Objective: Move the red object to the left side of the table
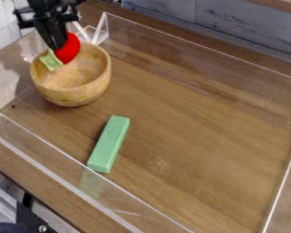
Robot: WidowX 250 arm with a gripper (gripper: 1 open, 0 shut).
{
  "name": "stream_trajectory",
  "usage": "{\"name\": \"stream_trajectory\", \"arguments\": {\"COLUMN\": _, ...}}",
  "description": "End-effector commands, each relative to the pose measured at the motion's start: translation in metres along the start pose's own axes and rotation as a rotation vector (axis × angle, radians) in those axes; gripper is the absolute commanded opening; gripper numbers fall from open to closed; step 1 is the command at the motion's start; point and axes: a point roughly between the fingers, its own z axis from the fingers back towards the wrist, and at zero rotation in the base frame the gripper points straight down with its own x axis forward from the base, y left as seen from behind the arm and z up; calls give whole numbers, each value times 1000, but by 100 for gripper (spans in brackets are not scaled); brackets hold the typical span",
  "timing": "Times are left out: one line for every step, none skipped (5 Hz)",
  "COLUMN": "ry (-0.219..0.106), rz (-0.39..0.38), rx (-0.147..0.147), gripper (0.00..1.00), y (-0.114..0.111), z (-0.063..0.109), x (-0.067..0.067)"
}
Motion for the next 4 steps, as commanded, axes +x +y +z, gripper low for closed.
{"name": "stream_trajectory", "arguments": {"ry": -35, "rz": 17, "rx": 10, "gripper": 0, "y": -3, "z": 8, "x": 6}}
{"name": "stream_trajectory", "arguments": {"ry": -30, "rz": 53, "rx": 4, "gripper": 0, "y": -3, "z": 4, "x": 7}}
{"name": "stream_trajectory", "arguments": {"ry": -21, "rz": 88, "rx": -4, "gripper": 0, "y": -2, "z": 0, "x": 10}}
{"name": "stream_trajectory", "arguments": {"ry": -10, "rz": 120, "rx": -17, "gripper": 0, "y": 0, "z": -3, "x": 13}}
